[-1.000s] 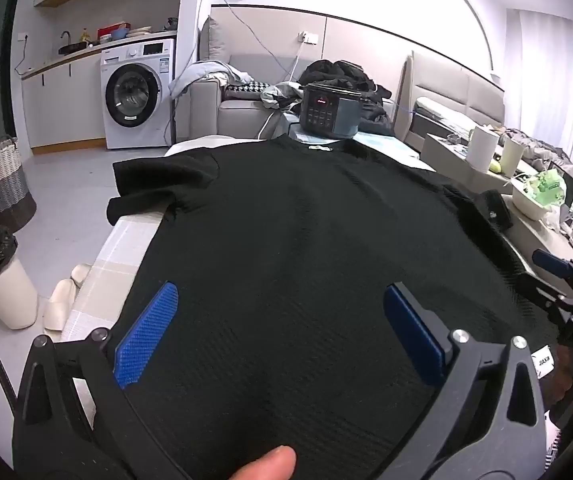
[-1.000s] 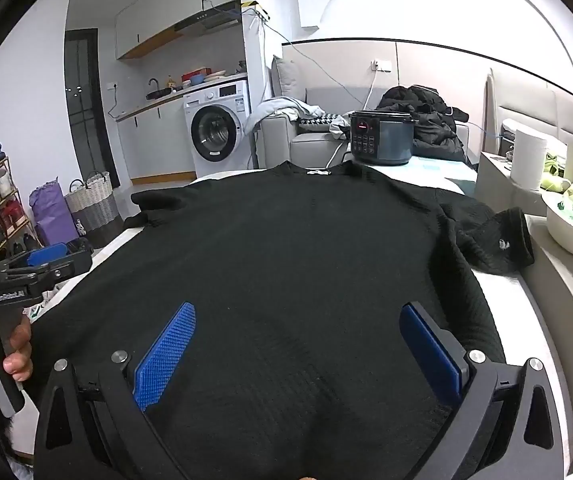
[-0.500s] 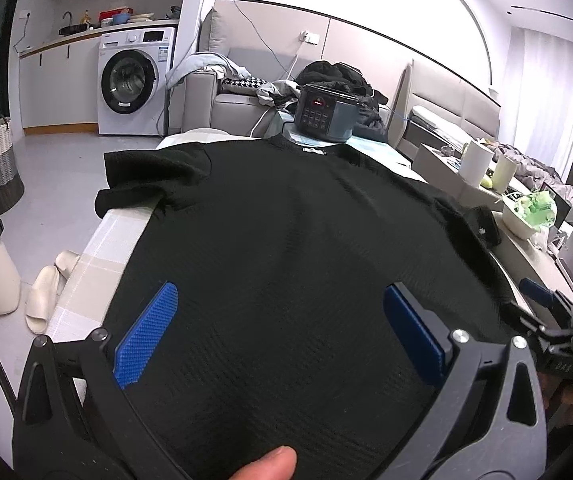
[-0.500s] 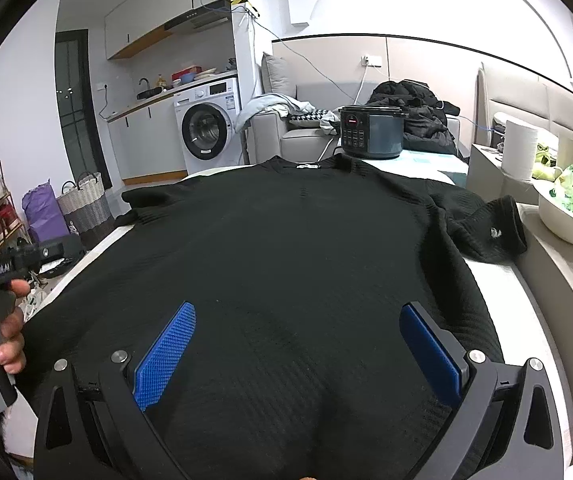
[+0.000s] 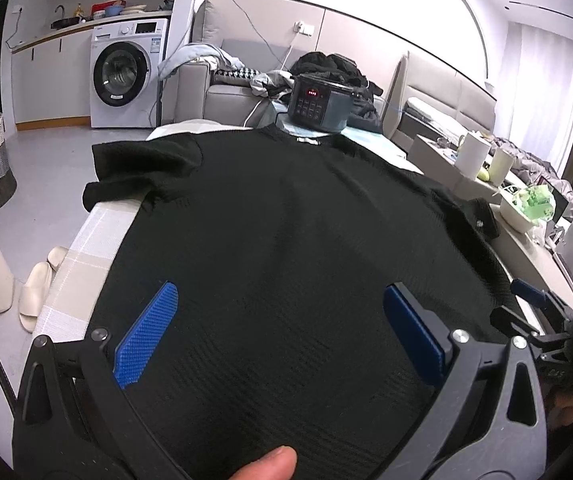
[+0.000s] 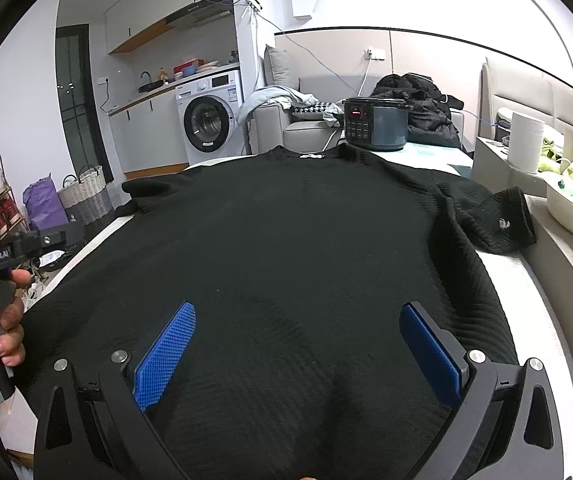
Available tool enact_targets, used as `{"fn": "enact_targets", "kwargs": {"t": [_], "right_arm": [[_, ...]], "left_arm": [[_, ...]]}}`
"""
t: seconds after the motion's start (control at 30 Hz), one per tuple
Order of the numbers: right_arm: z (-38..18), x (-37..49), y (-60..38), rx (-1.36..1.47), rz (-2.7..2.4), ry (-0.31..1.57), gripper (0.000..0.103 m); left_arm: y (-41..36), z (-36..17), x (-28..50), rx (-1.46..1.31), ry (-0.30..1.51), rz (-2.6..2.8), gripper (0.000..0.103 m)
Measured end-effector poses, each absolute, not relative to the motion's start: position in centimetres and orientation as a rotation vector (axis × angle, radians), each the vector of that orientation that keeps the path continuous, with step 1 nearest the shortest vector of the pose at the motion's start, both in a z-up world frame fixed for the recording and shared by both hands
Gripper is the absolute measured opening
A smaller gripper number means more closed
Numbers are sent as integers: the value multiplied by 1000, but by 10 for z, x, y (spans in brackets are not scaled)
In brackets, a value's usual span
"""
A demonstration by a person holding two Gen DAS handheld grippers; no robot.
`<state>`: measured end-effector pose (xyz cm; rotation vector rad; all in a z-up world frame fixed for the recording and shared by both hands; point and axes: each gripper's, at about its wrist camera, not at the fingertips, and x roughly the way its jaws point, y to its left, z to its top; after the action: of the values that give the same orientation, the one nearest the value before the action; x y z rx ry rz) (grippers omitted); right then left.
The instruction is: Fold small clothes
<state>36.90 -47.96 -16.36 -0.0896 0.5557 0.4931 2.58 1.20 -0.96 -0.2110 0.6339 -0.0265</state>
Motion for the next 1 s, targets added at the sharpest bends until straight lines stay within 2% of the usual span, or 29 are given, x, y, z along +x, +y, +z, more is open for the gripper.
{"fn": "enact_targets", "kwargs": {"t": [1.0], "right_arm": [[-162, 373, -475, -104, 481, 563, 103]], "left_arm": [[30, -22, 33, -202, 644, 25, 102]]}}
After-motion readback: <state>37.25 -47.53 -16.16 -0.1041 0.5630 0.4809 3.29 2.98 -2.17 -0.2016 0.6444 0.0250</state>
